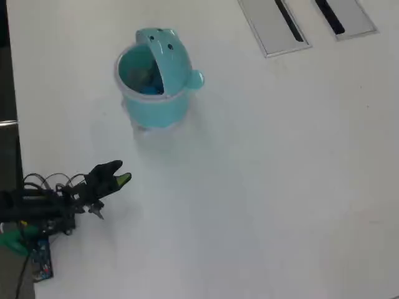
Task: Grasp RGB lego blocks and put them in the bin one by one.
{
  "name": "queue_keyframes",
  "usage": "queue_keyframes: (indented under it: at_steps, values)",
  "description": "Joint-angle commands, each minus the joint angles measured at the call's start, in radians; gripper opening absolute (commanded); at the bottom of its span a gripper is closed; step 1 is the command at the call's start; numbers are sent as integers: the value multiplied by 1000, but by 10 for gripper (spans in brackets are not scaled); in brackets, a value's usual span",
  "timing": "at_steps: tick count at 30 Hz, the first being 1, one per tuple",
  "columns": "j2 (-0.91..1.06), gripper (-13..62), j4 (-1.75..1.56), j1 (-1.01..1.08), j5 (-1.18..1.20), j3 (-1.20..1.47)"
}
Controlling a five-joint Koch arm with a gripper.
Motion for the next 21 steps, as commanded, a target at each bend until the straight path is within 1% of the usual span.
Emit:
queue_keyframes:
  at_steps: [1, 15, 21]
  values:
    - [66, 355, 11, 11, 71, 80]
    - [66, 357, 336, 117, 78, 80]
    - [66, 356, 492, 120, 89, 80]
